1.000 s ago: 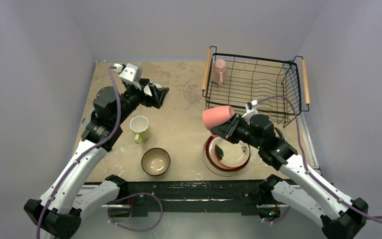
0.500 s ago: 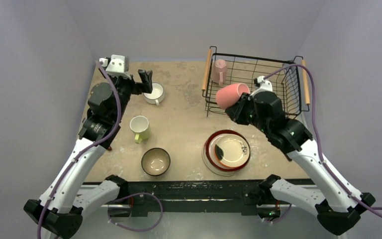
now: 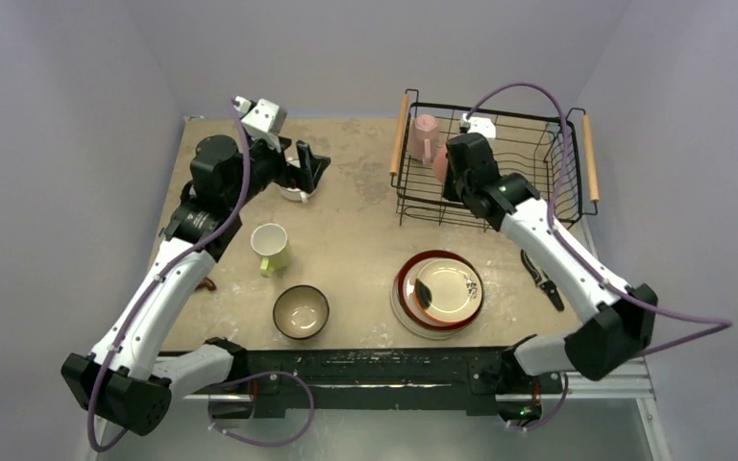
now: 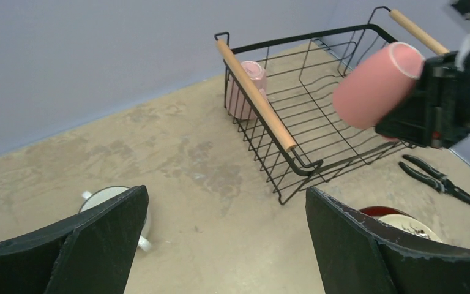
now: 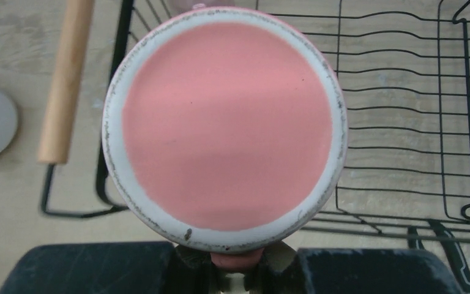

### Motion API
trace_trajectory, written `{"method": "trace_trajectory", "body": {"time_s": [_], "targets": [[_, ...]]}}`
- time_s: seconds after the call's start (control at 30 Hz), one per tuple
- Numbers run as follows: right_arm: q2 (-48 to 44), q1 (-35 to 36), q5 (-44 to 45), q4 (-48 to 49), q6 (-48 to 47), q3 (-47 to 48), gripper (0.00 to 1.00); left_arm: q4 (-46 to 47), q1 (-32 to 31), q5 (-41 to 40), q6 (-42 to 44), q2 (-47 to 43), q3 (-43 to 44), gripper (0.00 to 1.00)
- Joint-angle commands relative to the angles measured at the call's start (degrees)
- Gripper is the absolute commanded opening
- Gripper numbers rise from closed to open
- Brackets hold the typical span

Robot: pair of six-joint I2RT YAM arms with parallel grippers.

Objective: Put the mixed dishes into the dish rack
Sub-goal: Turn the cup upside down in the dish rack.

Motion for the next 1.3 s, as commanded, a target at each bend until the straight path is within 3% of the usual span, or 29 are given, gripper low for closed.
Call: {"method": "trace_trajectory", "body": {"time_s": [0.0, 0.2, 0.47, 0.9, 1.27], "targets": [[5.98, -5.47, 2.56, 10.09, -4.25, 5.99, 0.0, -0.98, 4.35, 14.14, -6.18, 3.36, 4.52, 1.0], [18.11, -10.39, 1.36, 12.93, -5.55, 11.99, 0.0, 1.06, 11.83, 19.92, -15.17, 6.15, 5.46, 1.0], [33.63, -13.08, -1.38, 10.52, -5.55, 25.99, 0.0, 1.0, 12.91, 20.74, -17.78, 7.26, 5.98, 1.0], [39.72, -15.56, -5.05, 17.41, -5.36, 24.49, 0.0, 0.93, 13.99, 21.66, -20.24, 8.07, 6.27, 1.0], [48.32, -16.51, -6.49, 14.29, -7.96, 33.25, 0.0, 2.03, 15.88, 22.57, -22.58, 8.33, 5.97, 1.0]]}}
